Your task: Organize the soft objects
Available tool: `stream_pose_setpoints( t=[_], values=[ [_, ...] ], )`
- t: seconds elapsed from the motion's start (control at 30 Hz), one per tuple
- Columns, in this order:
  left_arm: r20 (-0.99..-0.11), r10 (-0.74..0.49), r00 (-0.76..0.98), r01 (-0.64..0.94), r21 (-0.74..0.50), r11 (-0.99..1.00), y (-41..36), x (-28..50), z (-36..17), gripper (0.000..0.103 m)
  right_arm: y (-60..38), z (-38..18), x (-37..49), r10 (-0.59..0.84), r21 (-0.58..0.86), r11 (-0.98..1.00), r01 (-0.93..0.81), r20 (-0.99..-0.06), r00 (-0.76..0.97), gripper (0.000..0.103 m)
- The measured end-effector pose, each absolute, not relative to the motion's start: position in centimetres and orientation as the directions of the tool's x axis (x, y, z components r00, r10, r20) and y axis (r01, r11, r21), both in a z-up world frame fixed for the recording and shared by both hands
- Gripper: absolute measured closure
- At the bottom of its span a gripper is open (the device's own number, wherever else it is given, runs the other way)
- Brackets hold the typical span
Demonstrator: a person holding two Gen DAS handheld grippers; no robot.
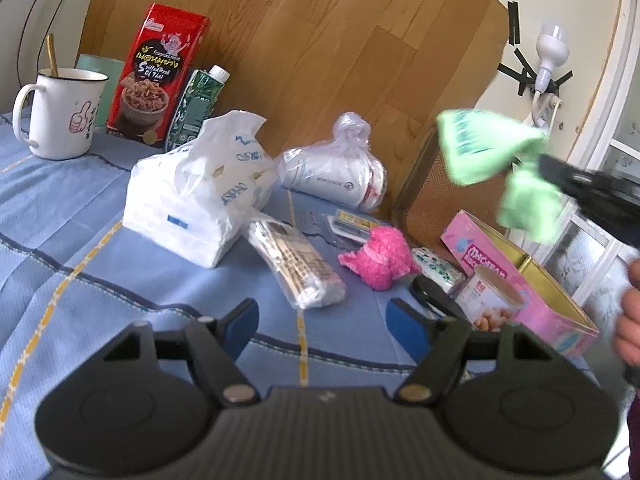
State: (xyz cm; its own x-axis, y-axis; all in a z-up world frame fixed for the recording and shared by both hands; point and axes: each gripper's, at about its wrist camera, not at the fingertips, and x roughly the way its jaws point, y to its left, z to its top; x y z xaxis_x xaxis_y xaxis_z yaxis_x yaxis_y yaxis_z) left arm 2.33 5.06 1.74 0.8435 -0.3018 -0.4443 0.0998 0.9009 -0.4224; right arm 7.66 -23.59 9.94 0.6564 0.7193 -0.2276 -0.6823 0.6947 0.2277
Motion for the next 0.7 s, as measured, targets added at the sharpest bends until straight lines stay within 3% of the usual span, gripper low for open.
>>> stream_pose_setpoints(
  t=[0.1,0.27,0.63,0.7],
  values=[
    [-0.446,-0.302,0.843,0.091,-0.435,0.896,5.3,2.4,1.7,0.031,-24.4,9.4,5.4,0.785,0.24,0.619,-0.748,-0.222,0.578,0.094],
    [-0.45,-0.305,0.839,0.082,-0.451,0.889,5.6,2.5,1.6,0.031,-24.9,6.7,3.0,0.805,0.238,0.577,-0.782,-0.326,0.495,0.093],
    [-0.475,-0.286,0.832,0.064,-0.431,0.9,5.3,2.7,1.5,0.031,-19.7,0.6,3.9,0.717,0.185,0.633,-0.751,-0.505,0.48,0.091],
    [-0.482,-0.287,0.828,0.061,-0.431,0.9,5.3,2.8,1.5,0.031,-18.8,-0.3,4.2,0.679,0.153,0.664,-0.732,-0.533,0.504,0.085]
  ],
)
